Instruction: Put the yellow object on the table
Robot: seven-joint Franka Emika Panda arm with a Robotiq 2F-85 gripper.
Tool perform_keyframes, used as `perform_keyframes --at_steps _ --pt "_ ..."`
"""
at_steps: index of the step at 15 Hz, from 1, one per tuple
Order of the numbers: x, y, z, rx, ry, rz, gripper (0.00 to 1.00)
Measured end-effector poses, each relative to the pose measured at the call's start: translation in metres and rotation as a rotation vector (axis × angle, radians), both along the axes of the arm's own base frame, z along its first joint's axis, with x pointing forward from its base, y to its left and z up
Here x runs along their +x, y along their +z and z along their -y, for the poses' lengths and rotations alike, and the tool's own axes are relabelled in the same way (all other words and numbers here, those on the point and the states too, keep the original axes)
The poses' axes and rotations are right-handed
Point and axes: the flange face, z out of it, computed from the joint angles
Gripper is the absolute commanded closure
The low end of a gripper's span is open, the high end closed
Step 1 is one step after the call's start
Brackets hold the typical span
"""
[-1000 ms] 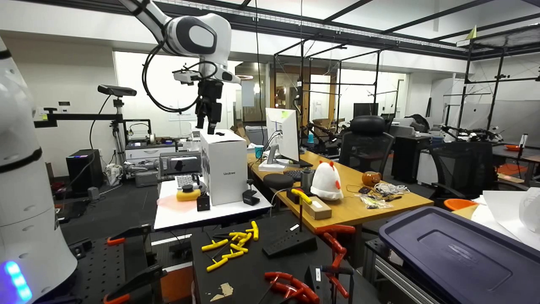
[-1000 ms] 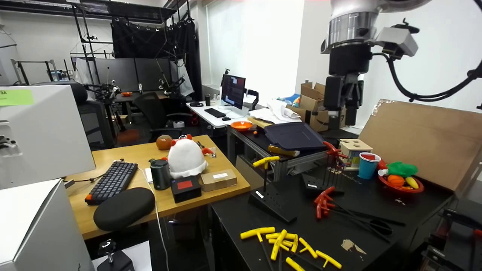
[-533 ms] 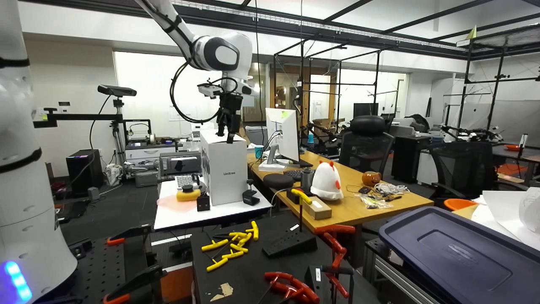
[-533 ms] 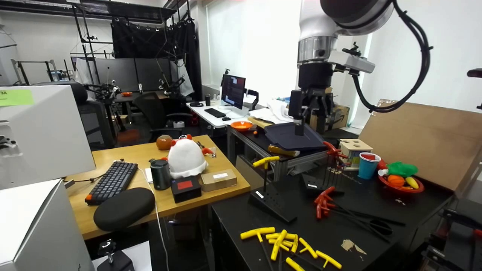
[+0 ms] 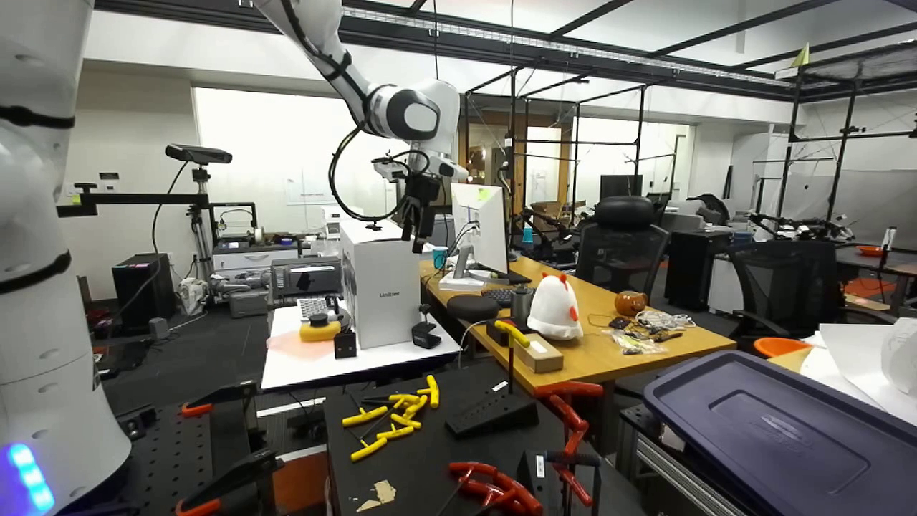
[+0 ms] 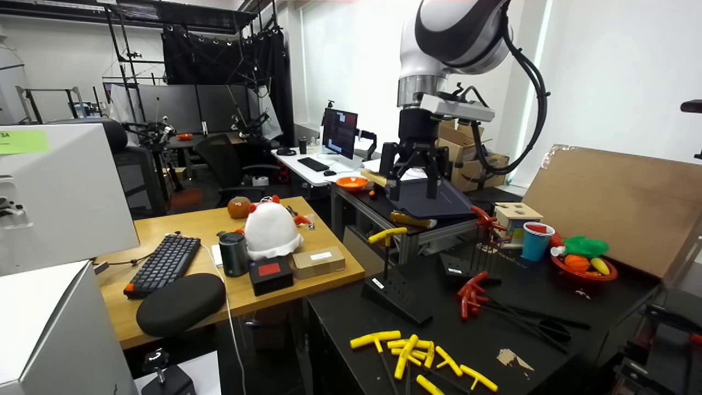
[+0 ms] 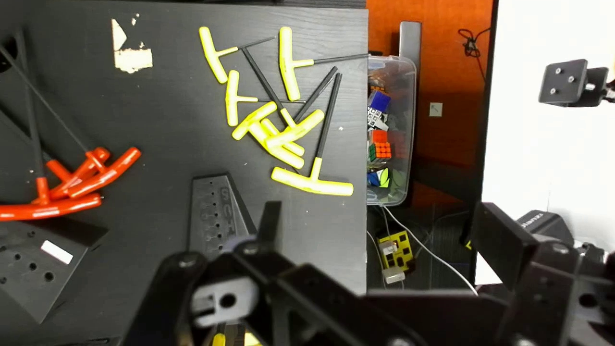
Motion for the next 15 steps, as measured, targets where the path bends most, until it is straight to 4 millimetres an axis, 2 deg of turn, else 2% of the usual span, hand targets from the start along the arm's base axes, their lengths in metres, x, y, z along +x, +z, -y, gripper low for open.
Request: perform_keyframes --at_steps 10,15 --pt "0.072 -0.040 0.001 -0.015 -0.223 -0.014 0.00" --pt "0.101 -0.065 0.010 -0.036 -0.351 -0.022 0.00"
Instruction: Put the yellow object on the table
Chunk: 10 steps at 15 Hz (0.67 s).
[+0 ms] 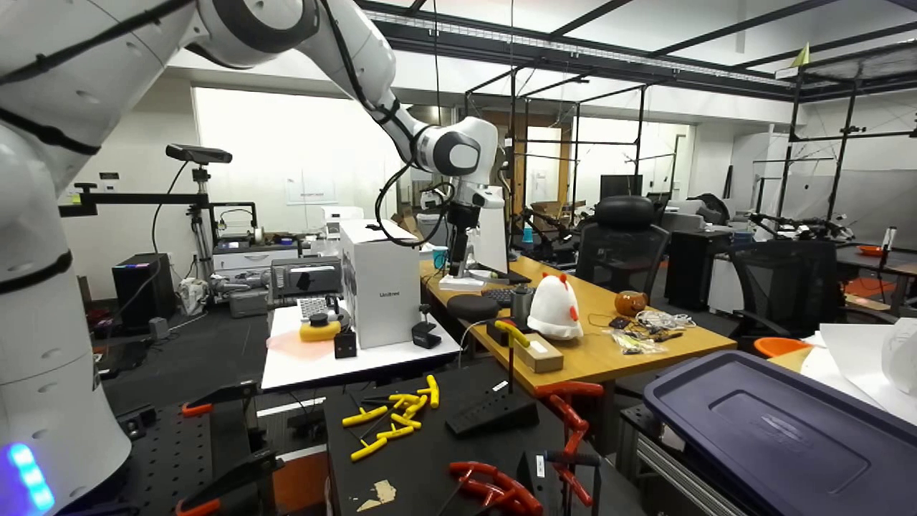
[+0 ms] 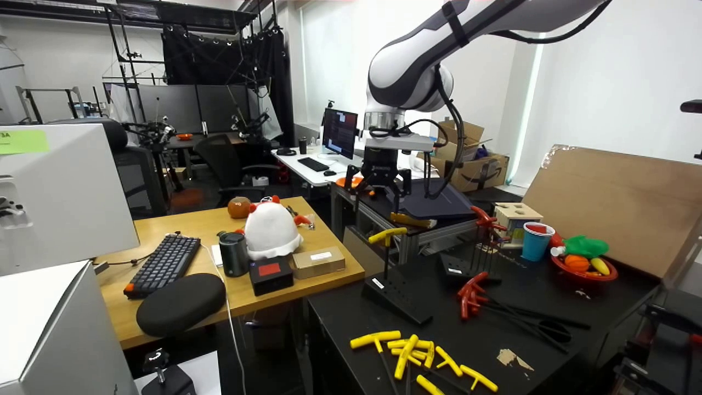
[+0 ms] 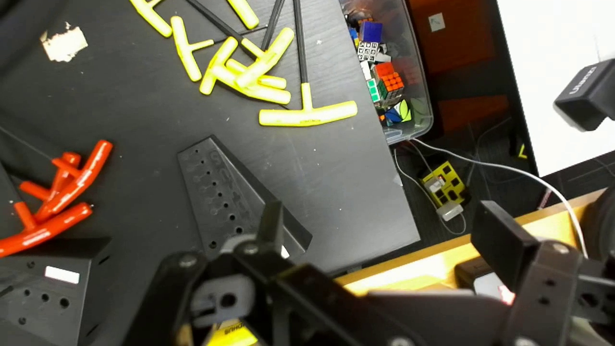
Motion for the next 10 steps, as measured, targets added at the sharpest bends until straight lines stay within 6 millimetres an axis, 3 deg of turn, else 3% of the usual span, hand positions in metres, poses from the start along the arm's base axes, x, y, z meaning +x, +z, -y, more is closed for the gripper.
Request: perform_keyframes --at_steps 10 --pt "0.034 -0.052 0.033 -0.045 -0.254 -0.022 0.00"
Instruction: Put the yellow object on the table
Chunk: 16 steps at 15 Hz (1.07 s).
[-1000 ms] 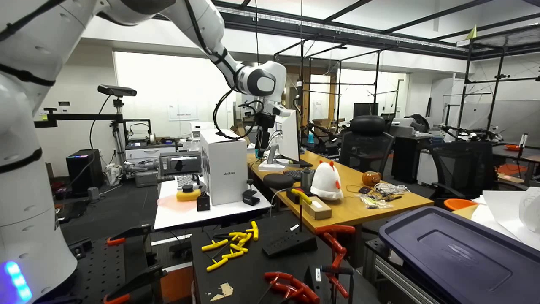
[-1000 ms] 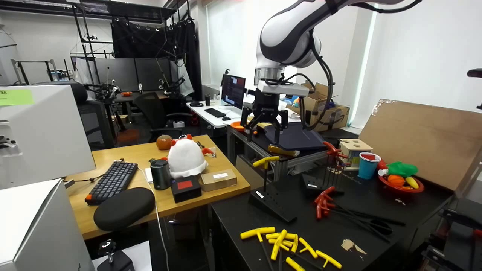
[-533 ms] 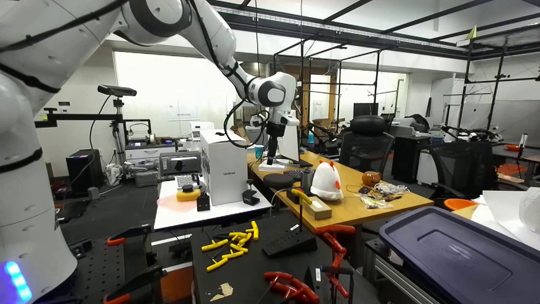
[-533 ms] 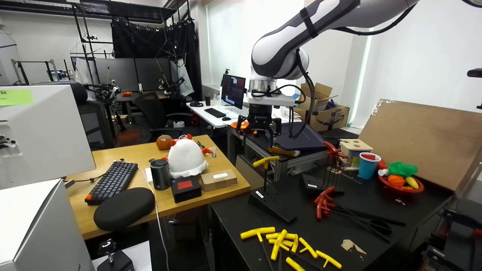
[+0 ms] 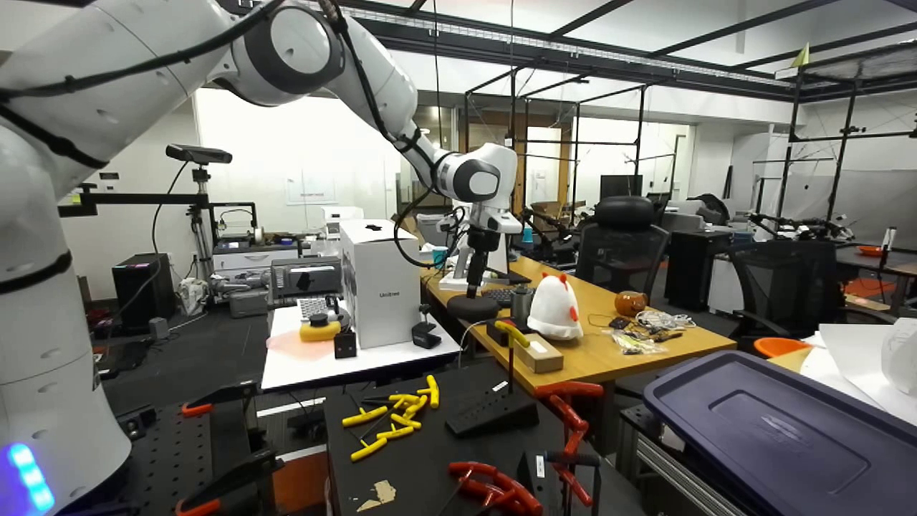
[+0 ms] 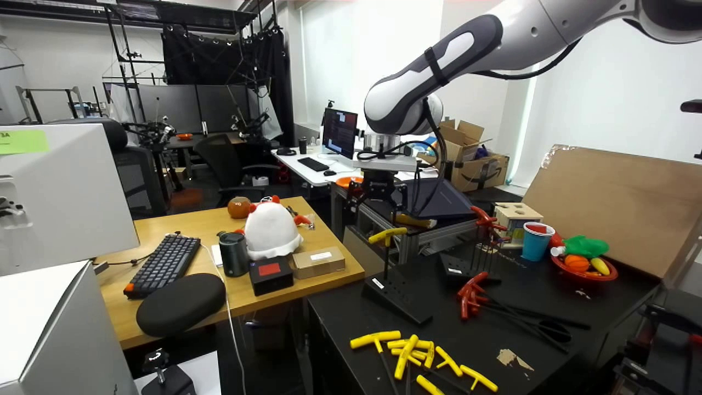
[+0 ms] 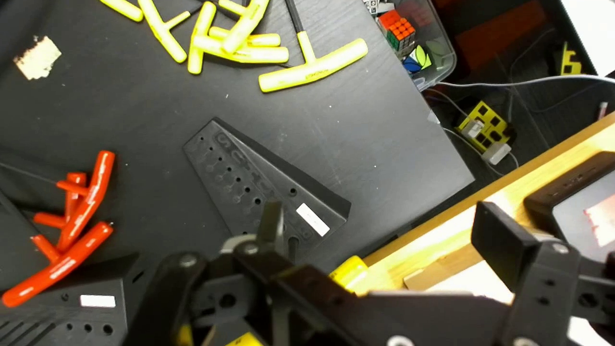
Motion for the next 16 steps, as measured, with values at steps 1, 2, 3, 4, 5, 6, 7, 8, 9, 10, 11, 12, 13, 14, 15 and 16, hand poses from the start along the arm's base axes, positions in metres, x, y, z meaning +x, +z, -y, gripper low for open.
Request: perform_keyframes --at_steps 1,2,3,4,5,6,7,8,9,10,11,12,13,14,15,16 --pt "0.002 -0.005 0.003 0.001 -0.028 0.001 0.00" --pt "0.004 -0.011 0.007 0.004 -0.062 0.003 0.00" --pt "0.006 -0.016 0.010 0.008 -0.093 0.004 0.00" --pt "0.008 -0.021 0.014 0.008 -0.124 0.007 0.00" --pt "0.009 -0.026 0.017 0.006 -0.153 0.009 0.00" --pt "0.010 -0.031 0.020 0.005 -0.182 0.010 0.00" --pt "0.011 -0.036 0.024 0.003 -0.208 0.012 0.00" --pt "0.013 -0.040 0.026 0.002 -0.235 0.016 0.00" --pt "0.014 -0.043 0.029 -0.001 -0.264 0.022 0.00" --pt "0.015 -0.045 0.031 -0.003 -0.294 0.030 0.00" --pt "0.016 -0.046 0.033 -0.005 -0.325 0.041 0.00" --pt "0.018 -0.045 0.034 -0.007 -0.354 0.052 0.00" --pt "0.019 -0.044 0.034 -0.009 -0.383 0.061 0.00" --pt "0.020 -0.043 0.035 -0.010 -0.410 0.070 0.00" --pt "0.021 -0.042 0.036 -0.011 -0.432 0.077 0.00" --pt "0.022 -0.042 0.037 -0.012 -0.454 0.081 0.00"
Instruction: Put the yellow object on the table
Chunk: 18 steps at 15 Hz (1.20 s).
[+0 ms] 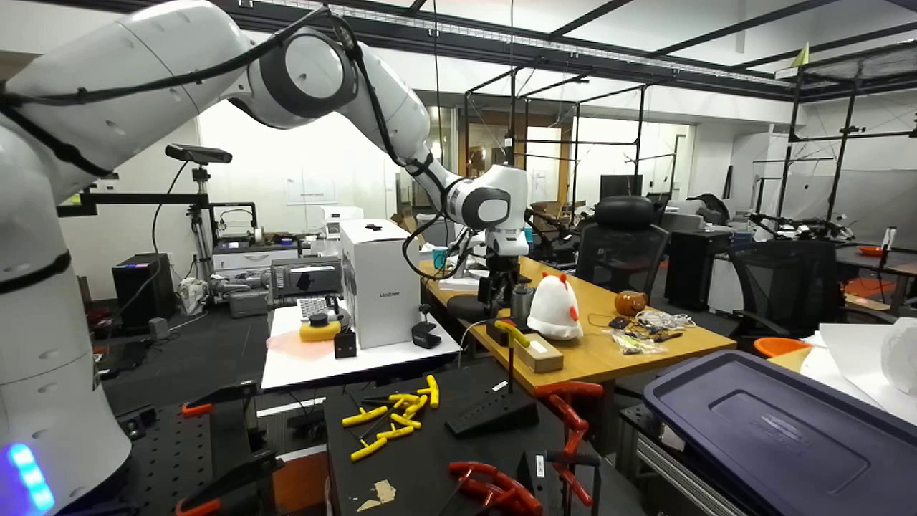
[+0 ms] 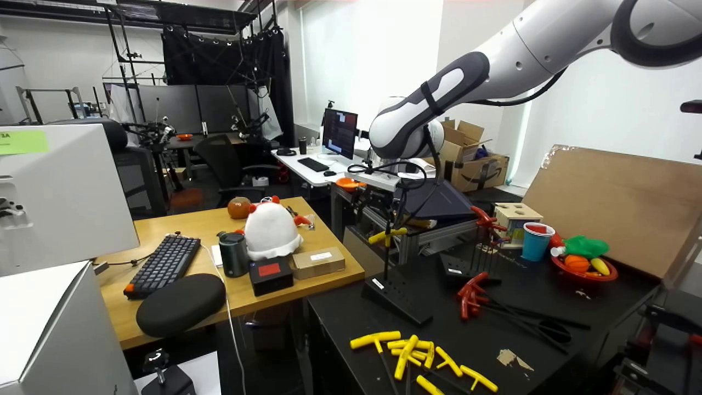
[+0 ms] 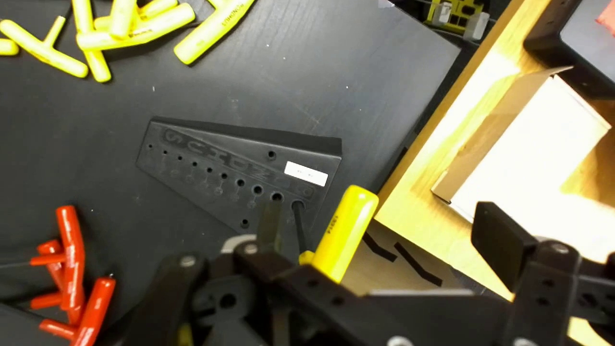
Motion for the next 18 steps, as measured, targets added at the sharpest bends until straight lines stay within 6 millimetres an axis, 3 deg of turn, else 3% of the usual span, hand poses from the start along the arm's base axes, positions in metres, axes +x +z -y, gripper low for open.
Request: perform_keyframes --at_steps 12,18 --pt "-0.004 -0.007 0.017 -0.074 -0.182 -0.027 0.00" --pt "-0.009 -0.024 0.026 -0.097 -0.270 -0.058 0.00"
